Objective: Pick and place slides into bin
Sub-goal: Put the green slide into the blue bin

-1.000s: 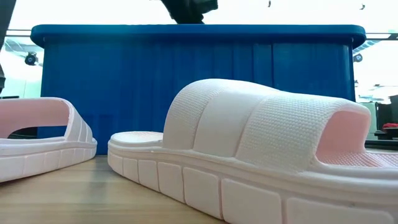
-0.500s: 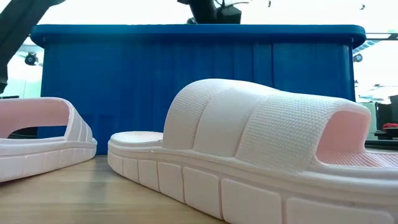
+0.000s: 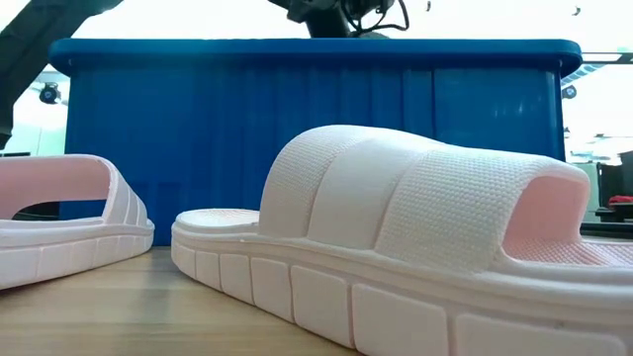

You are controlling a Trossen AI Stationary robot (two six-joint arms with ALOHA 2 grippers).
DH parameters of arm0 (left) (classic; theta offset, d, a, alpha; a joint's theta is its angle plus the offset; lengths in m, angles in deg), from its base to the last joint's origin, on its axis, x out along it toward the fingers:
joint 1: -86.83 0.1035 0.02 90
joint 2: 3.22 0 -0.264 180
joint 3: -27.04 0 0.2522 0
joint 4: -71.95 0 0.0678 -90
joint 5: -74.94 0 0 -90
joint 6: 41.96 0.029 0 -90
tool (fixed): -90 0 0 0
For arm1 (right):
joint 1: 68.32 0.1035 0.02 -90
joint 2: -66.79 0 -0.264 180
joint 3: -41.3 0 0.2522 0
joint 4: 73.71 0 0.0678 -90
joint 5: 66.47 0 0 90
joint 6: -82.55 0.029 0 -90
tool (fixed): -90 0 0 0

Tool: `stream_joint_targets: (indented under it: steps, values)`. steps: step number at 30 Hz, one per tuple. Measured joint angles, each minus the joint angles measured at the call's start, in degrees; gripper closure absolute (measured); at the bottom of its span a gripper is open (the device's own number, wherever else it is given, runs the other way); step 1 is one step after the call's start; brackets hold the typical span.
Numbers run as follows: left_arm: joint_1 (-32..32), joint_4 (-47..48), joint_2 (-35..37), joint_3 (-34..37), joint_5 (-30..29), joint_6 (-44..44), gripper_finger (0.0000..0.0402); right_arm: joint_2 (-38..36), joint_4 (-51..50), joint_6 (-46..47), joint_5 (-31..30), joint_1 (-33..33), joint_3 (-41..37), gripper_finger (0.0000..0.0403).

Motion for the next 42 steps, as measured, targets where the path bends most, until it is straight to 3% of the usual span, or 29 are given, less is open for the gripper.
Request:
stream_joint_targets:
  steps: [7, 12, 25, 30, 42]
  values:
    - [0.50, -0.58, -3.64, -0.28, 1.48, -0.26, 0.0401, -1.43, 0.00, -2.22, 0.00, 0.00, -0.01, 0.0266]
    - [0.51, -0.82, -4.05, 0.09, -3.57, -0.24, 0.0401, -2.47, 0.00, -2.21, 0.00, 0.00, -0.02, 0.0264]
    - [3.35, -0.85, -4.00, 1.18, -4.76, -0.07, 0.0401, -3.36, 0.00, -2.69, 0.01, 0.02, -0.02, 0.0267]
    - [4.72, -2.28, -3.96, 1.20, 0.70, -1.51, 0.0401, -3.36, 0.00, -3.31, 0.01, 0.02, -0.02, 0.0269]
    - [5.22, -4.89, -3.96, 1.31, 1.00, -1.20, 0.0401, -3.36, 0.00, -4.78, 0.01, 0.02, -0.02, 0.0271]
